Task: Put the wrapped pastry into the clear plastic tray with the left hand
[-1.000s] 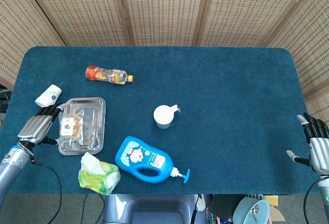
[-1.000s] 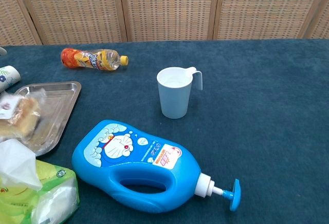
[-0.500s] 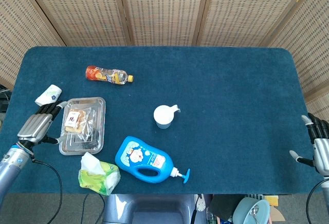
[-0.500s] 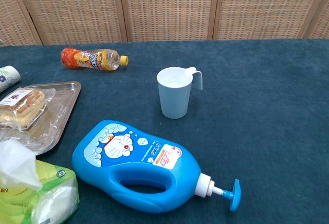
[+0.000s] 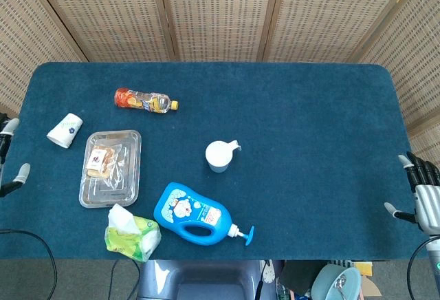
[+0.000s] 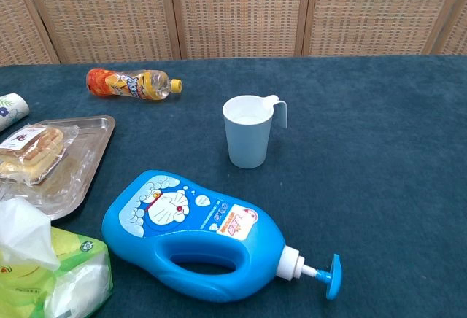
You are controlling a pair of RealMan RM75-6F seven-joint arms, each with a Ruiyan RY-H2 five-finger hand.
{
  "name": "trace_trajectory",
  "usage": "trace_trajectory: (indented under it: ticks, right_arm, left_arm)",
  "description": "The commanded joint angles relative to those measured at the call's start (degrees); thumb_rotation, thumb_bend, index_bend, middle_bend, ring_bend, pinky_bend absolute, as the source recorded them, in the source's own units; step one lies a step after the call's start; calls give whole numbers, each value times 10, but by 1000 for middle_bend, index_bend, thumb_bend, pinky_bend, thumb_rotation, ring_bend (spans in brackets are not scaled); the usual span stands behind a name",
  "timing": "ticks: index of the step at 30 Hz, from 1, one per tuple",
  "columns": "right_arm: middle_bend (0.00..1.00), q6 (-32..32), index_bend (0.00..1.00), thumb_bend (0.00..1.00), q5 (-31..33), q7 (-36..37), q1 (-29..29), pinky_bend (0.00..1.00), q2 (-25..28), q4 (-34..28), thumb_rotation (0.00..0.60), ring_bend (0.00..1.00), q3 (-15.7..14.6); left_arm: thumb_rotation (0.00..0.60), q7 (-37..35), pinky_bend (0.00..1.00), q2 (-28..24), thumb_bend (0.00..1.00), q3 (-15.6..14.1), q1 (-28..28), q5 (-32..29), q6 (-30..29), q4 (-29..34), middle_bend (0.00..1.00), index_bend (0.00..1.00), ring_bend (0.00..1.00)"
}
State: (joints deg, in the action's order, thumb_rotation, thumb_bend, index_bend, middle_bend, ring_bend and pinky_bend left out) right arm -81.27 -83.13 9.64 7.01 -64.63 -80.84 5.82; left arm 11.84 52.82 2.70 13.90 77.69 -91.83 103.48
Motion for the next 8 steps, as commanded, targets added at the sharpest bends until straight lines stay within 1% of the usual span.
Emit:
trace_trajectory:
  ticks: [1,5,8]
  right_arm:
    - [0,-4,0,181,-3,-14,0,0,6,-16,600,0,0]
    - [0,-9,0,181,-5,-29,-1,0,12,-34,600,0,1]
    - [0,-13,0,181,-10,-41,0,0,16,-50,600,0,0]
  left_arm:
    - [600,18,0,2,380,0,-26,13,-27,-5,0,0,0]
    - [600,-16,0,-6,384,-5,-46,20,-32,-10,0,0,0]
    - [600,-23,0,8,384,-8,-55,32,-34,-29,0,0,0]
